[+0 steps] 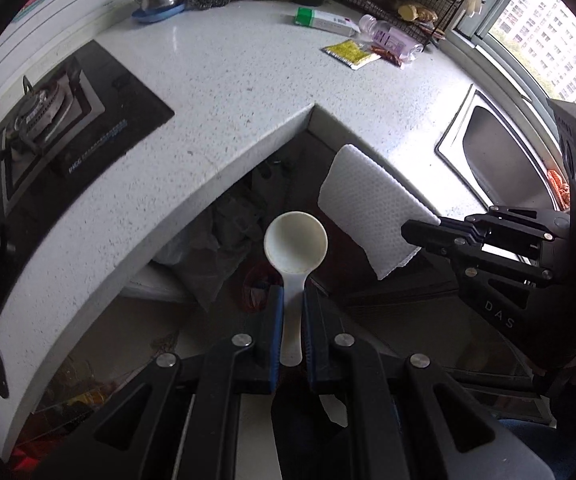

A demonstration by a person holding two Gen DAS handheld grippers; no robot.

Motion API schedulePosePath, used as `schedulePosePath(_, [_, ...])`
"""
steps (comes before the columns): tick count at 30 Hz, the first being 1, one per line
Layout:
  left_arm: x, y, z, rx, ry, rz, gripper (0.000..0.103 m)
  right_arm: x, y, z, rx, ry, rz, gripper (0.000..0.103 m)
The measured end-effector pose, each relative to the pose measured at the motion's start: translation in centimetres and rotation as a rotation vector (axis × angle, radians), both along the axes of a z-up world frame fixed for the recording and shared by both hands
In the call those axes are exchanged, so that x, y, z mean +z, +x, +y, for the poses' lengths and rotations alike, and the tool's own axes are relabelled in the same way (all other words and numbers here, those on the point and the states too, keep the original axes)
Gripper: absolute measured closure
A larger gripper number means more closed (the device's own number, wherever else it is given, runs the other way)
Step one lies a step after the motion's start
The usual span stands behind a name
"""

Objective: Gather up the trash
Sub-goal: 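Carry the spoon and cloth pad down toward the red bucket, then open both tools to drop the spoon and cloth pad into the bucket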

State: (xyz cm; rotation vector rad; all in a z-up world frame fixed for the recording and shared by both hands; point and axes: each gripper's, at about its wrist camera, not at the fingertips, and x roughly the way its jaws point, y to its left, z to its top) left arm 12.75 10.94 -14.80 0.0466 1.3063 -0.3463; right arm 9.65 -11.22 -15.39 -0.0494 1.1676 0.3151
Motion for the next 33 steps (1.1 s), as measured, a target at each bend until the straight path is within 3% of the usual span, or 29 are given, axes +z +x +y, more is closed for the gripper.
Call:
schedulePosePath(6, [-6.0, -0.7, 0.8, 0.037, -0.023, 0.094, 0.094, -5.4, -0.2, 1.5, 0.034, -0.014, 0.085, 0.1])
schedulePosePath(12, [-13.5, -1.0, 1.7, 0.064, 0.005, 0.167, 0.094, -11.9, -0.3, 2.3, 0.052, -0.042, 0.15, 0.1])
schedulePosePath(26, [-32.4, 0.8, -0.3, 0.013, -0.017, 0.305, 0.094, -28.0, -0.7, 0.6, -0.052, -0.074, 0.258, 0.1])
schedulePosePath(33, [-38.5, 2.0, -2.5, -0.025, -0.013, 0.342, 0.094, -33.2, 0.3, -0.3, -0.08, -0.086, 0.285, 0.1])
